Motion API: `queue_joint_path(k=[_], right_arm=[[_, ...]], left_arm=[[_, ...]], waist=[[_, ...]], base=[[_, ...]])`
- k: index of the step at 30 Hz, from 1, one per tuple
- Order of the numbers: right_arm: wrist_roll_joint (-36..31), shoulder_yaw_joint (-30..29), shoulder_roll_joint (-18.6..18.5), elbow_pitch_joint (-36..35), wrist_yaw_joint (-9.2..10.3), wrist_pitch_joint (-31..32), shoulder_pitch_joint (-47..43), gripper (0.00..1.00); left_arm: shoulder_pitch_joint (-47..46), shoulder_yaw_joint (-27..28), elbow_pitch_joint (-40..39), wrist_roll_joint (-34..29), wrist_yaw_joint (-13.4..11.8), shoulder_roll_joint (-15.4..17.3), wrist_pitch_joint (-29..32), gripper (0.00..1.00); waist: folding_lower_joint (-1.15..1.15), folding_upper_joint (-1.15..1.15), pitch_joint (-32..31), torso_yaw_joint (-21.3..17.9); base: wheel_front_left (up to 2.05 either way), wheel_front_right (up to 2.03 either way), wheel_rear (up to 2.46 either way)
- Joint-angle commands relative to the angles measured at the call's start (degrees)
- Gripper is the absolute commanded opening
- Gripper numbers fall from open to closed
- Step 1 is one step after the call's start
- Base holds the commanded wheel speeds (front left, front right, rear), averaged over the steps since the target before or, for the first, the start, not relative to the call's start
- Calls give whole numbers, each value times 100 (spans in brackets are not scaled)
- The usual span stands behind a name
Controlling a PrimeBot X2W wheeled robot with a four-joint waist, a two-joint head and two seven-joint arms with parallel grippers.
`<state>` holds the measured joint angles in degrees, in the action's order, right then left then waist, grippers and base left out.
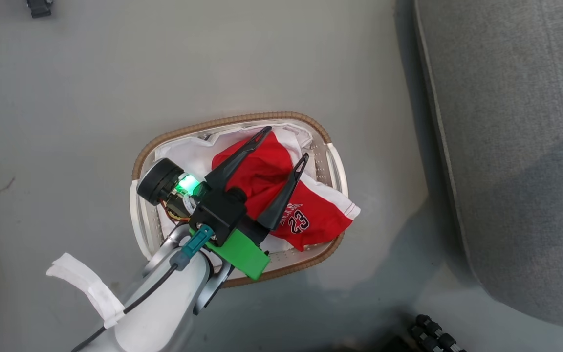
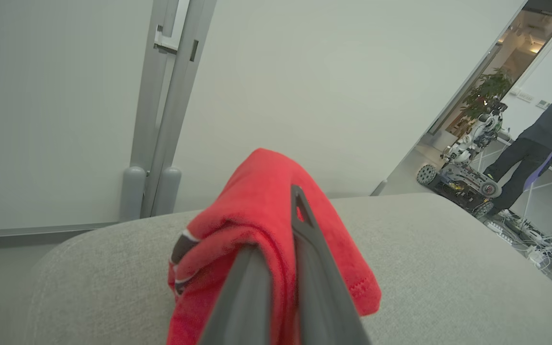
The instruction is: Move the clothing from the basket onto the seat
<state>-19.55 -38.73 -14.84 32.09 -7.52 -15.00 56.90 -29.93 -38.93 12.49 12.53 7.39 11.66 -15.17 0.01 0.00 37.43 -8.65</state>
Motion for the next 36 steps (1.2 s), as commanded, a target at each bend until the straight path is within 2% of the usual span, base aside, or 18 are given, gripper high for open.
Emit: queue_joint_path(k=[1, 9, 10, 11, 12, 21, 26, 36], right_arm=[[-26, -49, 29, 110, 6, -28, -123, 0], [-83, -274, 227, 520, 6, -28, -431, 0], [-80, -286, 244, 516, 6, -28, -490, 30], [-76, -280, 256, 509, 6, -28, -540, 51], [-72, -290, 270, 504, 6, -28, -601, 100], [-93, 44, 536, 256, 6, -28, -1312, 100], [104, 315, 666, 116, 6, -28, -1690, 100], [316, 1131, 700, -172, 6, -28, -2072, 100]], left_arm=[[-35, 16, 5, -58, 18, 42, 3, 100], [53, 93, 58, -42, 18, 105, 3, 100], [73, 106, 73, -35, 18, 110, 3, 100], [90, 113, 84, -27, 18, 112, 3, 100], [114, 123, 100, -15, 18, 109, 3, 100], [334, 312, 133, 100, 18, -10, 3, 100], [501, 615, 142, 200, 18, -127, 3, 100], [1048, 1548, 237, 305, 18, -408, 4, 100]], waist=[[-1, 0, 119, 98], [-1, 0, 43, 3], [-1, 0, 15, -20], [-1, 0, -17, -38], [-1, 0, -59, -58], [-1, 0, -650, -244], [-1, 0, -1077, -282], [-1, 0, -2098, 49]], base=[[0, 0, 0], [0, 0, 0], [0, 0, 0], [0, 0, 0], [0, 0, 0], [0, 0, 0], [0, 0, 0], [0, 0, 0]])
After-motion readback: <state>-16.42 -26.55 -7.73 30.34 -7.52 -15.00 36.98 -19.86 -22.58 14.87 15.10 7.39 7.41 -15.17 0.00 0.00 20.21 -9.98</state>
